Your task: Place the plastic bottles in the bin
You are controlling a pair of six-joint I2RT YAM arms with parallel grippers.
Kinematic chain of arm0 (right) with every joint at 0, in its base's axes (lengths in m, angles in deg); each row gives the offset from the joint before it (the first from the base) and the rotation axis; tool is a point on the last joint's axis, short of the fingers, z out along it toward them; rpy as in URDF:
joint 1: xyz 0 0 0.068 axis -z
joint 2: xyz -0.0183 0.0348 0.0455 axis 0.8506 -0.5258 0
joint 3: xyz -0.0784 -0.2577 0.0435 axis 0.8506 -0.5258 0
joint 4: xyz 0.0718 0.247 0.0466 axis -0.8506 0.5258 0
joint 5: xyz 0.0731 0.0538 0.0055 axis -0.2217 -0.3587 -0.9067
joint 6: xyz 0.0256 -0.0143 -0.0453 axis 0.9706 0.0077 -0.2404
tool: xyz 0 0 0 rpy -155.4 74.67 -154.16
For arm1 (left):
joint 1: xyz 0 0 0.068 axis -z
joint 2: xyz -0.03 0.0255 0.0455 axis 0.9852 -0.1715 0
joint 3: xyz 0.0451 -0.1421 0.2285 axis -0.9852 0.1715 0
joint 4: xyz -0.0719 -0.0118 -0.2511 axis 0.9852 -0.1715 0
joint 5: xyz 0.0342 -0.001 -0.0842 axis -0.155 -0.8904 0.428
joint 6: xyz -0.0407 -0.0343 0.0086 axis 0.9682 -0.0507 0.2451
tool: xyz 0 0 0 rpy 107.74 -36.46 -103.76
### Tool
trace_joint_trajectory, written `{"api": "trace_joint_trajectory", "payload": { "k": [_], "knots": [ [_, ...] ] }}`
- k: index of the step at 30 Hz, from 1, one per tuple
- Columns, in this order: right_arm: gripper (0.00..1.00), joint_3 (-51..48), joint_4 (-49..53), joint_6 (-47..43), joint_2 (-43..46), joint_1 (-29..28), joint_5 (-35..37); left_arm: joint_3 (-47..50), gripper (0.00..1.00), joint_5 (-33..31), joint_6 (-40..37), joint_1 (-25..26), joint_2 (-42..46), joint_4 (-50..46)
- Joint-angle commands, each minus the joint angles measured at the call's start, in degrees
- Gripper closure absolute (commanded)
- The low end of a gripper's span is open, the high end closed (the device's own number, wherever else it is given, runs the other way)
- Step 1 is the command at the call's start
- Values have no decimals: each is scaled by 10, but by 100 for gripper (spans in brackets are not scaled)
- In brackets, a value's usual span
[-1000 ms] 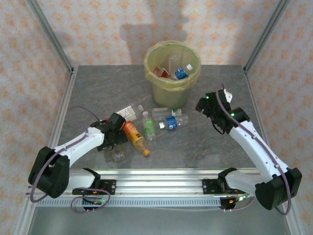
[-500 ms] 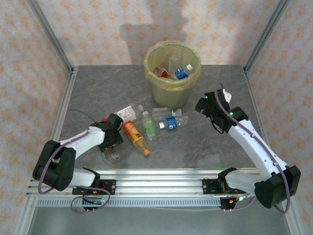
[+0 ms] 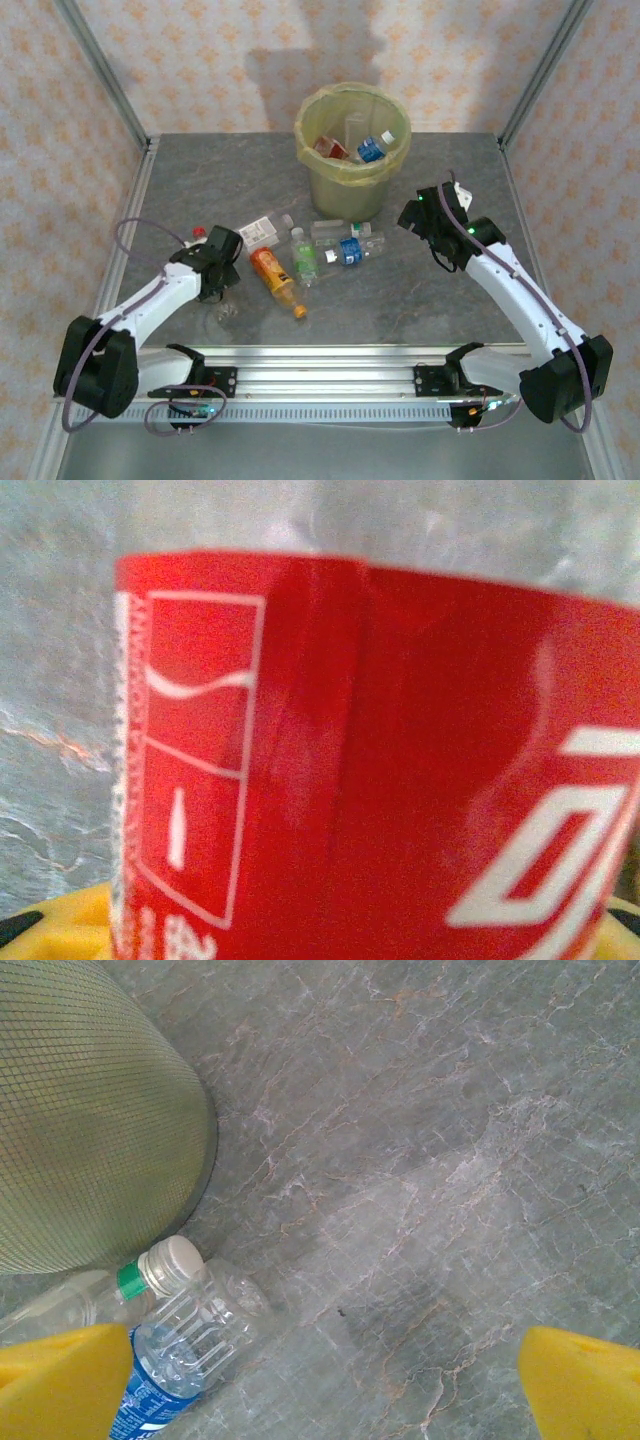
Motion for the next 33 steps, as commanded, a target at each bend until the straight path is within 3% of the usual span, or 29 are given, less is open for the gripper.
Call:
{"api": "trace_joint_trajectory", "payload": {
  "k": [1, 7, 15, 23, 29, 33],
  "knots": [
    [1, 3, -5, 8, 1, -3, 6, -40, 45, -61, -13, -5, 39, -47],
    [1, -6, -12, 10, 0, -3, 7, -110, 46, -80, -42, -5, 83, -37],
    [1, -25, -20, 19, -1, -3, 3, -204, 47, -55, -80, 2, 92, 90],
    [1, -72, -32, 55, 9, -3, -16, -342, 47, -35, -125, 41, 7, 172],
    [1, -90, -36, 74, 19, -3, -28, -480, 47, -48, -211, 98, -94, 219],
    [1, -102, -48, 86, 23, -5, -39, -578, 47, -18, -257, 112, -173, 238]
  ]
}}
